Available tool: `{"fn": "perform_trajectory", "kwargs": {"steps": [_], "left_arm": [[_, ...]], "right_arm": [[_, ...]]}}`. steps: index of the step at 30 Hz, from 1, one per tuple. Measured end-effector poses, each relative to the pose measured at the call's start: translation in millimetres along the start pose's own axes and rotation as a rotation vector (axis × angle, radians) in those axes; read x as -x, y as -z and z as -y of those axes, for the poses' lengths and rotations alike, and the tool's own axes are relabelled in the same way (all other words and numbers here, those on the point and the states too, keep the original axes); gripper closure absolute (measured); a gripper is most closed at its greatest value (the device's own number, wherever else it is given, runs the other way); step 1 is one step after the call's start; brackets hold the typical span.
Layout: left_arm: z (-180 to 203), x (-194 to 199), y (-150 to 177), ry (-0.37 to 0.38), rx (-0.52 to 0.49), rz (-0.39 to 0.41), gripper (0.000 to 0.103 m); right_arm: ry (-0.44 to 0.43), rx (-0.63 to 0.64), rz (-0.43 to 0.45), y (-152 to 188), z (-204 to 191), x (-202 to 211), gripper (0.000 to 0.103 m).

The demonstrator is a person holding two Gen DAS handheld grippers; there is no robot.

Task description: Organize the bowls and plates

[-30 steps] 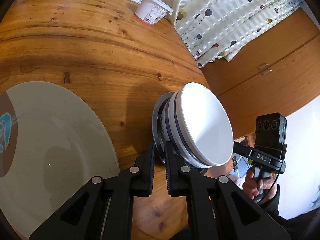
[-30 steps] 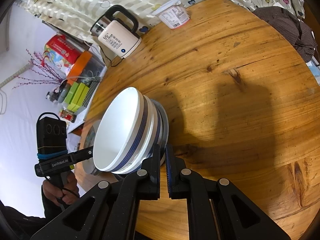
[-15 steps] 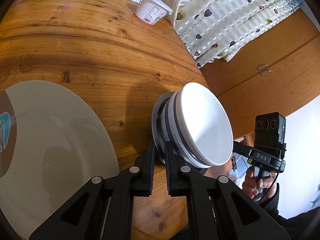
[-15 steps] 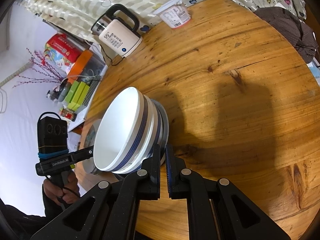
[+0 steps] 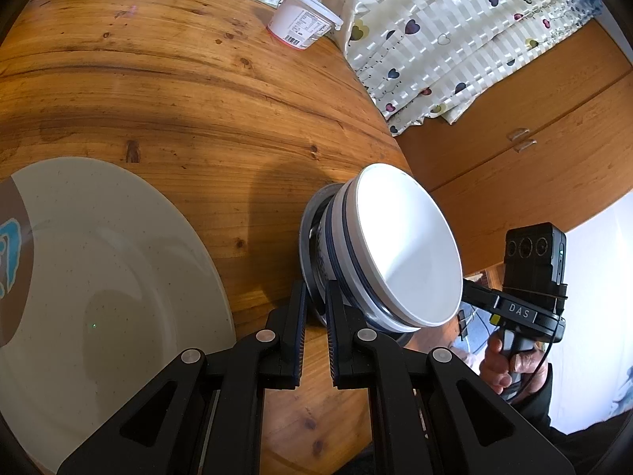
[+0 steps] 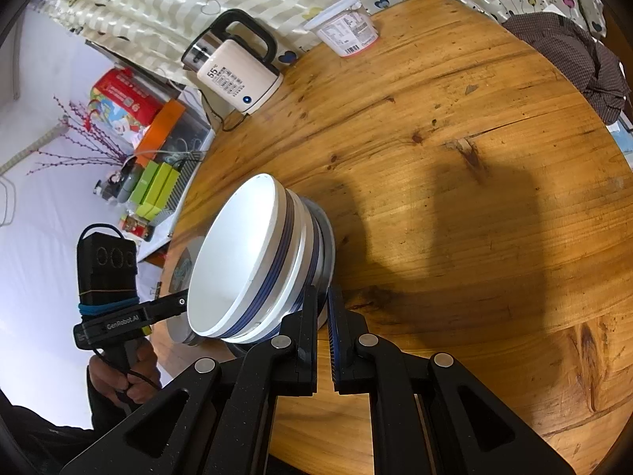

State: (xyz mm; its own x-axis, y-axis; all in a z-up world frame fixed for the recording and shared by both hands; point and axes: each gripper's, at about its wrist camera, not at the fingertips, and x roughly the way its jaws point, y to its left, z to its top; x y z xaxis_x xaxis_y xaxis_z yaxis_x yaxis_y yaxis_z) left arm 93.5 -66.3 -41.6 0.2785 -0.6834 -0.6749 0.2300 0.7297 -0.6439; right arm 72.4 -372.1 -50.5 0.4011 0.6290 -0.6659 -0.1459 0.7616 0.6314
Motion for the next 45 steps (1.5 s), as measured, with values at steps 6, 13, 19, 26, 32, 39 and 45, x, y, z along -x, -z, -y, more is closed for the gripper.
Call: {"fn": "perform_trajectory", "kwargs": {"steps": [6, 13, 19, 26, 32, 39, 45], "left_arm": [[0, 0, 0, 0.002, 0.001, 0.0, 0.095], [1, 0, -2, 0.0, 0.008, 0.002, 0.095], [-3, 0, -5, 0.019, 0.023, -0.009, 0.094], [-6, 0, -6, 0.027, 0.025, -0.014, 0.092], [-3, -1, -6, 0.03, 0.007, -0.013, 0.094], [-4, 0, -5, 0.035, 0.002, -0.007, 0.095], [-5, 0, -6, 0.042, -0.002, -0.013, 0.095]], "right_arm": [[-0.003, -0.006, -0.002, 0, 0, 0, 0.097], [-0.047, -0.014, -0.028, -2, 4, -2, 0.095], [-0.13, -0.061, -0.068, -8, 23, -6, 0.094], [-0.194, -0.06, -0.067, -9, 31, -7, 0.093], [-0.21, -0.059, -0.056, -8, 30, -6, 0.096], [-0.183, -0.053, -0.051, -8, 23, -6, 0.096], [-0.175, -0.048, -0.054, -9, 21, -6, 0.096]]}}
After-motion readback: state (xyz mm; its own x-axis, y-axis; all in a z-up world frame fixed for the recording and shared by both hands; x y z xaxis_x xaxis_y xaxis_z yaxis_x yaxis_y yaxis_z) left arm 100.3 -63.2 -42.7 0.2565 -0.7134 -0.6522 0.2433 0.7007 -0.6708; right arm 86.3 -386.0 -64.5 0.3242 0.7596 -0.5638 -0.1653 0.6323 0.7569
